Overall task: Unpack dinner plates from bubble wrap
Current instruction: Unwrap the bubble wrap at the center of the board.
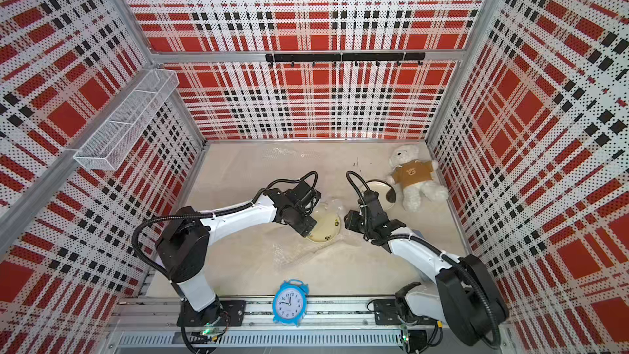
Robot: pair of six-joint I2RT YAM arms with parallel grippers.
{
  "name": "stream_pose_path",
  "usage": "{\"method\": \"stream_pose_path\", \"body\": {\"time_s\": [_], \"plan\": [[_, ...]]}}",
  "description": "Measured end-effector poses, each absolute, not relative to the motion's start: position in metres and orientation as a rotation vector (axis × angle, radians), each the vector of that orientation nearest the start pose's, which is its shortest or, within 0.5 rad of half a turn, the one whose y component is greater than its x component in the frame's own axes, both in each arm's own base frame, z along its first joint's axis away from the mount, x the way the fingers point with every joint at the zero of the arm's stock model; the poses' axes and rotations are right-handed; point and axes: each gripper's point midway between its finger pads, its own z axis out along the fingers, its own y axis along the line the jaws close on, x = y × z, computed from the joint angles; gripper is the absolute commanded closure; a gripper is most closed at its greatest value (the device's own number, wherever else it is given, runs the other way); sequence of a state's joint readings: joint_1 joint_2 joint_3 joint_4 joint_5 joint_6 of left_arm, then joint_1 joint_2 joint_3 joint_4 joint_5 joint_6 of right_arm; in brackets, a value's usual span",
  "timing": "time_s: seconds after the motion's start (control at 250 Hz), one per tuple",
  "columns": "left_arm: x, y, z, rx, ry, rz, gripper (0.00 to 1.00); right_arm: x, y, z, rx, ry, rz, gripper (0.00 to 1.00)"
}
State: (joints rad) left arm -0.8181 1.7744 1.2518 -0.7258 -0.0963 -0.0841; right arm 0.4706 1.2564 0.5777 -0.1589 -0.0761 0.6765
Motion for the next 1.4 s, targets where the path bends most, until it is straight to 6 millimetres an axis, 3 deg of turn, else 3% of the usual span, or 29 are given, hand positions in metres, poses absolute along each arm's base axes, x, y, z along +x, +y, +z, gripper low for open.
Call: {"method": "stream_pose_path", "body": {"time_s": [0.216,0.576,0.672,0.752,0.852,0.96,1.401], "plan": [[0.289,-0.267,0.067,0.959,2.609,0.010,0.28,0.289,0.164,0.071,0.218,2.503,0.608,0.46],[0.287,-0.280,0.055,0.976,2.609,-0.029,0.29,0.293,0.166,0.074,0.214,2.481,0.623,0.46],[0.287,-0.284,0.050,0.972,2.615,-0.037,0.41,0.294,0.167,0.073,0.214,2.481,0.623,0.46],[0.289,-0.285,0.045,0.969,2.617,-0.039,0.62,0.294,0.167,0.071,0.214,2.486,0.621,0.46],[0.292,-0.285,0.042,0.957,2.620,-0.036,0.81,0.294,0.167,0.071,0.214,2.486,0.621,0.46],[0.296,-0.283,0.043,0.943,2.616,-0.030,0.93,0.295,0.167,0.071,0.214,2.483,0.622,0.46],[0.335,-0.266,0.067,0.849,2.591,0.005,0.95,0.293,0.167,0.069,0.214,2.487,0.620,0.46]]}}
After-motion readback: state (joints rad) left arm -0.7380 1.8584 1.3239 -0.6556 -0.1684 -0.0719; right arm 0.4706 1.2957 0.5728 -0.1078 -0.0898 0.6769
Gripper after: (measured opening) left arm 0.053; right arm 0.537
